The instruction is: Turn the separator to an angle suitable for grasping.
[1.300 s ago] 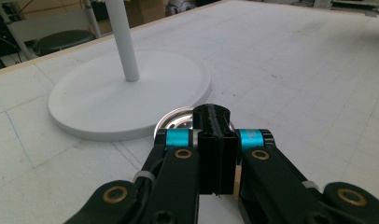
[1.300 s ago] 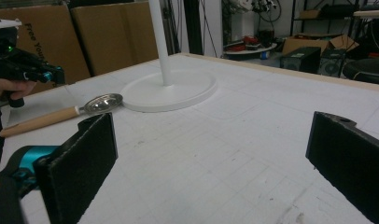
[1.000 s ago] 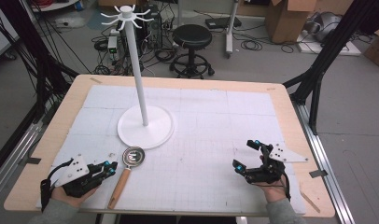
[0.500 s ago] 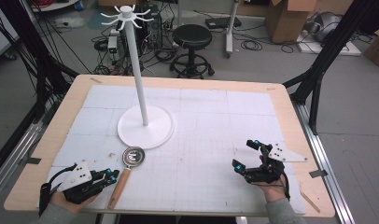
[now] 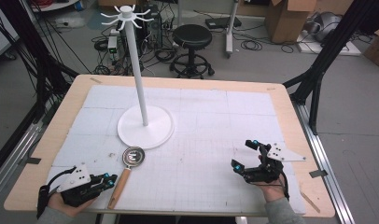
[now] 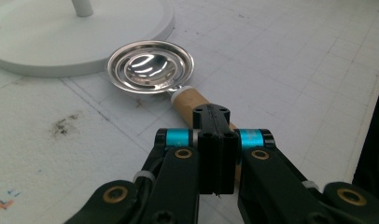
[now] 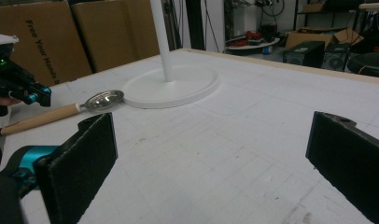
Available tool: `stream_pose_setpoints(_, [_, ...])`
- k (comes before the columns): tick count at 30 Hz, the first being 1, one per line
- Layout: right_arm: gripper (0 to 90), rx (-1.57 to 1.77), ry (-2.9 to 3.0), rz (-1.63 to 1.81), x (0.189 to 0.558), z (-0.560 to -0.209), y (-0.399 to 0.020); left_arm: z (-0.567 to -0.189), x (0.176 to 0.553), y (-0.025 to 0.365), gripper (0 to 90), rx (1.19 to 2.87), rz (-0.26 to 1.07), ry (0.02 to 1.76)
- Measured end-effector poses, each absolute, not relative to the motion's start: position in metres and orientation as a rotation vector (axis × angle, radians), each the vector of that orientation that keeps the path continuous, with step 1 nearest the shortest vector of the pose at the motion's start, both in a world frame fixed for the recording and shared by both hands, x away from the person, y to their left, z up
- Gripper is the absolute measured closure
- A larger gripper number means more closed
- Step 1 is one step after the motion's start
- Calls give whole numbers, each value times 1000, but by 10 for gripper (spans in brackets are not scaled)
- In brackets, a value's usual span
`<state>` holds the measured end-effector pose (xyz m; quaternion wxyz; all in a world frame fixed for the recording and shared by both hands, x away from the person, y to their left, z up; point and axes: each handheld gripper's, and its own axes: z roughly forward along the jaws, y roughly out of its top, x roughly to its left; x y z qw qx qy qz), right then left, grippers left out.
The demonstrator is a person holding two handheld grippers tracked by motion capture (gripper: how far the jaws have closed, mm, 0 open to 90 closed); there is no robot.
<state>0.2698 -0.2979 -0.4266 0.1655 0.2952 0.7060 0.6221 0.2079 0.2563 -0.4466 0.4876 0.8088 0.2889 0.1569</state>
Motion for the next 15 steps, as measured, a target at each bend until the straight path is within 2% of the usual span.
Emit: stream_pose_setpoints(15, [11, 837, 2019, 1772, 270, -427, -297, -453, 210, 255, 897, 2028, 343, 734])
